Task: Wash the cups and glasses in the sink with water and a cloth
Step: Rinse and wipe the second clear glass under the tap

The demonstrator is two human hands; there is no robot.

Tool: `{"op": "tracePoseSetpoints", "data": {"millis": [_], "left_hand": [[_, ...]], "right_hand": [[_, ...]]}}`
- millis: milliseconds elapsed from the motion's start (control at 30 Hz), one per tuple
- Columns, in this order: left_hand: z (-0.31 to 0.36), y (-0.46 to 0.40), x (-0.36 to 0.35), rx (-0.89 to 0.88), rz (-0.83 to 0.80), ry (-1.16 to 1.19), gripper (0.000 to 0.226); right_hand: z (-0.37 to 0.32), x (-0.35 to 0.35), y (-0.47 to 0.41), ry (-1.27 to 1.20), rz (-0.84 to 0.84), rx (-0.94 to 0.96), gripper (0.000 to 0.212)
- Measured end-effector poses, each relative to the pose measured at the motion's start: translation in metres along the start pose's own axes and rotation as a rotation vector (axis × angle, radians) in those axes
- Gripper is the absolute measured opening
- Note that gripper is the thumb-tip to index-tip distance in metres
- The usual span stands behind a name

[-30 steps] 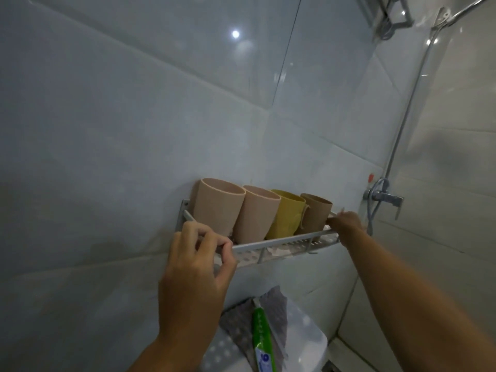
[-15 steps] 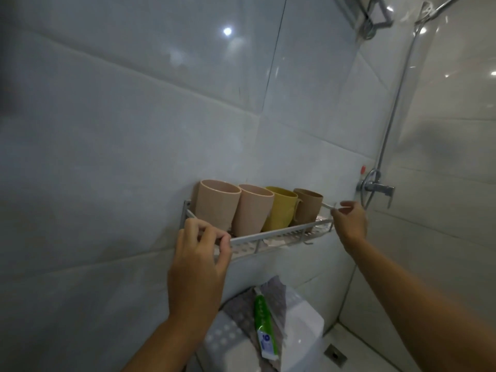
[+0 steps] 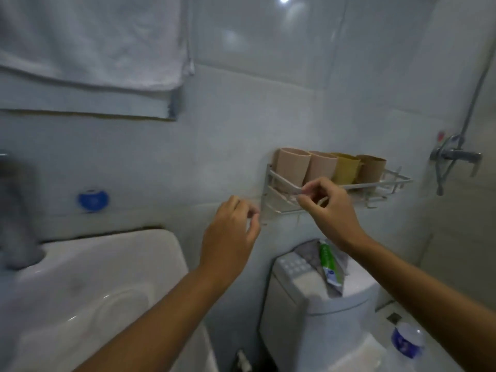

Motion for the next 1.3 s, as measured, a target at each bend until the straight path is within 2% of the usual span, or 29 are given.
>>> {"op": "tracePoseSetpoints", "data": {"millis": [200,333,400,467,567,633,733,867,1000,1167,1300], "left_hand": [[-0.043,0.057,0.081,0.064,-0.103,-0.121,0.004],[-0.07,0.085,0.133,0.098,-0.156,-0.206,0.006],[-0.088,0.096,0.155,0.129,-0.177,-0.222,0.006],[-0.107,0.107,0.171,0.171,-0.219,-0.23,0.007],[-0.129,0.12,0.191,0.198,-0.257,-0.259,0.01],[-0.139,0.128,0.199,0.227,-0.29,-0.277,0.007],[-0.151,0.136,0.207,0.258,-0.299,-0.277,0.006],[-0.167,0.143,0.214,0.355,-0.252,-0.214,0.008],[-0.198,0.152,0.223,0.558,-0.177,-0.112,0.008],[-0.237,0.163,0.24,0.839,-0.004,0.105,0.01],[-0.239,0.16,0.265,0.874,0.174,0.167,0.019]], "right_hand": [[-0.088,-0.104,0.071,-0.031,-0.279,0.053,0.008],[-0.121,-0.178,0.112,0.07,-0.535,0.107,0.01],[-0.13,-0.209,0.128,0.14,-0.675,0.077,0.028],[-0.139,-0.235,0.143,0.232,-0.815,0.06,0.057],[-0.153,-0.262,0.155,0.411,-0.917,0.152,0.086],[-0.154,-0.276,0.159,0.465,-0.968,0.157,0.092],[-0.15,-0.293,0.162,0.451,-1.054,0.106,0.086],[-0.148,-0.305,0.16,0.479,-1.046,0.095,0.066],[-0.15,-0.307,0.157,0.394,-1.031,0.002,0.06],[-0.171,-0.314,0.156,-0.024,-0.979,-0.275,0.05],[-0.178,-0.33,0.156,-0.346,-0.826,-0.633,0.045]]}}
Point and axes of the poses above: each hand's wrist, its own y-axis away from the middle knuckle, its own x-axis out of the back of the hand, z = x × y, the point moved 10 cm from there along -y, towards the middle knuckle, and after that the axes turned 1 degree about -z, right-handed, at the moved point
